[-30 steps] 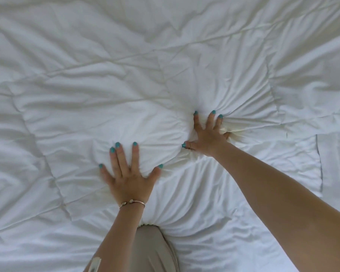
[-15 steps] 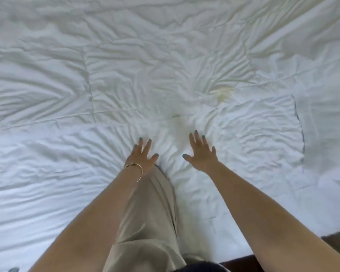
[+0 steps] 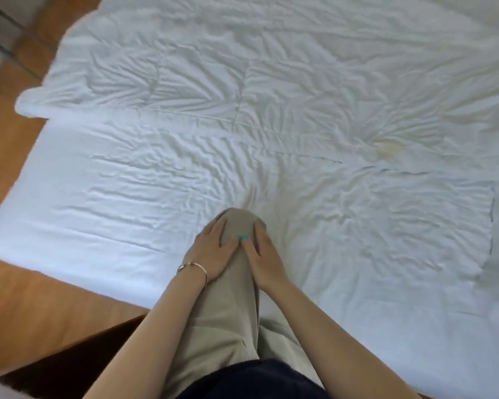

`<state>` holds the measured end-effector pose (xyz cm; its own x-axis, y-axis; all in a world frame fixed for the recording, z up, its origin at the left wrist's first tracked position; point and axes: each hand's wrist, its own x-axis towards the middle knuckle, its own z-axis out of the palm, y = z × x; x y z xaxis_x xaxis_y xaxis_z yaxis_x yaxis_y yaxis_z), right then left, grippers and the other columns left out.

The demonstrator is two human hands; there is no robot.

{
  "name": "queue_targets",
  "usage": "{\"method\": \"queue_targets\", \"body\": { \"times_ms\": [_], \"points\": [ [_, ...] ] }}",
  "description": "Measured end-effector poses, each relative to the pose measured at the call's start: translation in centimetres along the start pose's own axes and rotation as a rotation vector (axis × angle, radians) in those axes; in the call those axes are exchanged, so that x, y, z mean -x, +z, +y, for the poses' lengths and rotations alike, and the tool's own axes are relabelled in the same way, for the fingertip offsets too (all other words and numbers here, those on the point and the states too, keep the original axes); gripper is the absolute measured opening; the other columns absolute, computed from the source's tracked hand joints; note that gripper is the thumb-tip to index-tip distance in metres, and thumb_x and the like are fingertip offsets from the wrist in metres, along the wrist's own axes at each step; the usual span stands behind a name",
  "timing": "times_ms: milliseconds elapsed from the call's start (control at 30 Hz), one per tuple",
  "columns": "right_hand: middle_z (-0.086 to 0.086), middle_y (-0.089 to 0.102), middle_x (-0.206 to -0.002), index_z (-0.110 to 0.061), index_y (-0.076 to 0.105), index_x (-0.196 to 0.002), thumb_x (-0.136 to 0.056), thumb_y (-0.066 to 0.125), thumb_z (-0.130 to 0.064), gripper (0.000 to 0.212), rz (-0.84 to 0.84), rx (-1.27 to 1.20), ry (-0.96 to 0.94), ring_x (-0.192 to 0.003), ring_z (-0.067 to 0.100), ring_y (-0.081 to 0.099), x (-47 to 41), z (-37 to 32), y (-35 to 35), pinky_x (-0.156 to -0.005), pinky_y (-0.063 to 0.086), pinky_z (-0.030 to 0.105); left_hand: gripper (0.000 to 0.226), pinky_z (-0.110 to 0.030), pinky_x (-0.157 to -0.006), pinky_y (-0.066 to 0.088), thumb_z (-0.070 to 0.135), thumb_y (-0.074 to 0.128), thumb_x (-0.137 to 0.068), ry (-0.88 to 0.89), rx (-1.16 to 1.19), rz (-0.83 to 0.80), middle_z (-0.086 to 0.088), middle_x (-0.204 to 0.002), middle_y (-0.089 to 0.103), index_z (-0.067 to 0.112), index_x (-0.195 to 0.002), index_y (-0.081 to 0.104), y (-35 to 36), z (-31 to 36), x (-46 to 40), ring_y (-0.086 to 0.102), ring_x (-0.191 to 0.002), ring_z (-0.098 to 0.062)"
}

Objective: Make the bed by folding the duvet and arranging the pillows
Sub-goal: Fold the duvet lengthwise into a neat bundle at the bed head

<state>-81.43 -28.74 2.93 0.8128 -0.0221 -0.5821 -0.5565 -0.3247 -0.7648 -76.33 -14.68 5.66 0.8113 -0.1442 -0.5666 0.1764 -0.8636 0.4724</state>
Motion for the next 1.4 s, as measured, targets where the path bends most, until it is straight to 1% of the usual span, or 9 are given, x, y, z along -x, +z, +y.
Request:
{"method": "queue_targets", "body": {
  "times_ms": [233,500,667,733,833,933,1033,1167,1400],
  "points": [
    [-0.001,0.034,-0.154,-0.041,0.007,-0.153,-0.101,0.022,-0.049,0.055,-0.314,0.187,-0.046,-0.134,0.025,0.042,3.7,-1.8,7.5,-0.106,0.036,0.038,0.065,-0.04,-0.113,0.029,0.049,0.045,-0.092,-0.281,0.069,0.207,0.012,-0.158,0.018,0.037,-0.15,0.02,-3.2,-7.2,5.6,0.024,-0.142,-0.02],
    [-0.004,0.033,-0.155,-0.043,0.014,-0.152,-0.097,0.036,-0.052,0.06,-0.768,0.388,0.022,-0.137,0.019,0.039,8.3,0.7,12.2,-0.11,0.03,0.029,0.055,-0.044,-0.115,0.024,0.05,0.034,-0.095,-0.65,-0.078,0.101,0.001,-0.161,0.005,0.043,-0.148,0.023,-5.6,-14.8,11.7,0.015,-0.143,-0.035],
    [0.007,0.031,-0.155,-0.022,0.014,-0.155,-0.1,0.038,-0.04,0.062,-0.636,0.575,0.107,-0.138,0.025,0.036,5.8,1.3,11.6,-0.111,0.029,0.032,0.051,-0.033,-0.114,0.022,0.041,0.036,-0.098,-0.682,-0.056,-0.119,-0.007,-0.155,0.027,0.025,-0.146,0.035,-3.5,-18.9,13.1,0.026,-0.142,-0.028],
    [0.009,0.032,-0.155,-0.023,0.006,-0.155,-0.1,0.038,-0.038,0.066,-0.613,0.611,0.151,-0.138,0.026,0.036,4.3,1.4,11.7,-0.11,0.031,0.034,0.033,-0.031,-0.103,0.034,0.037,0.04,-0.096,-0.636,0.009,-0.193,-0.005,-0.126,0.054,0.022,-0.118,0.06,-2.8,-19.9,12.9,0.046,-0.125,-0.026],
    [0.01,0.028,-0.157,-0.024,0.0,-0.156,-0.102,0.032,-0.04,0.065,-0.572,0.645,0.231,-0.14,0.027,0.034,2.2,1.0,12.7,-0.11,0.029,0.033,0.028,-0.029,-0.084,0.04,0.03,0.045,-0.095,-0.526,0.09,-0.344,-0.006,-0.086,0.06,0.017,-0.076,0.062,-2.5,-22.0,11.0,0.053,-0.093,-0.022],
    [0.009,0.017,-0.161,-0.016,0.004,-0.156,-0.103,0.029,-0.044,0.065,-0.513,0.666,0.35,-0.145,0.025,0.024,0.0,0.0,14.5,-0.115,0.02,0.03,0.037,-0.028,-0.104,0.032,0.029,0.041,-0.1,-0.467,0.167,-0.448,-0.008,-0.138,0.049,0.01,-0.13,0.053,-4.6,-24.5,7.4,0.042,-0.13,-0.025],
    [0.009,0.018,-0.16,-0.008,0.019,-0.153,-0.104,0.033,-0.04,0.061,-0.423,0.631,0.461,-0.146,0.022,0.022,-2.5,-1.9,17.5,-0.115,0.017,0.026,0.052,-0.031,-0.108,0.029,0.038,0.042,-0.097,-0.425,0.061,-0.538,0.001,-0.146,0.037,0.022,-0.146,0.032,-8.7,-28.0,2.8,0.036,-0.135,-0.025],
    [0.008,0.037,-0.152,-0.006,0.038,-0.146,-0.099,0.045,-0.035,0.056,-0.272,0.526,0.623,-0.135,0.025,0.039,-3.3,-4.3,22.1,-0.101,0.033,0.026,0.059,-0.032,-0.1,0.034,0.044,0.044,-0.092,-0.414,0.022,-0.542,-0.005,-0.142,0.047,0.025,-0.146,0.03,-13.1,-33.5,-1.7,0.045,-0.127,-0.026],
    [0.0,0.056,-0.129,-0.018,0.058,-0.124,-0.089,0.055,-0.045,0.044,-0.494,0.534,0.683,-0.131,0.026,0.045,-3.4,-9.1,30.7,-0.1,0.036,0.03,0.027,-0.028,-0.089,0.035,0.039,0.042,-0.098,-0.245,-0.044,-0.738,0.001,-0.113,0.057,0.022,-0.115,0.054,-16.3,-37.9,-2.3,0.048,-0.107,-0.021]
  ]
}}
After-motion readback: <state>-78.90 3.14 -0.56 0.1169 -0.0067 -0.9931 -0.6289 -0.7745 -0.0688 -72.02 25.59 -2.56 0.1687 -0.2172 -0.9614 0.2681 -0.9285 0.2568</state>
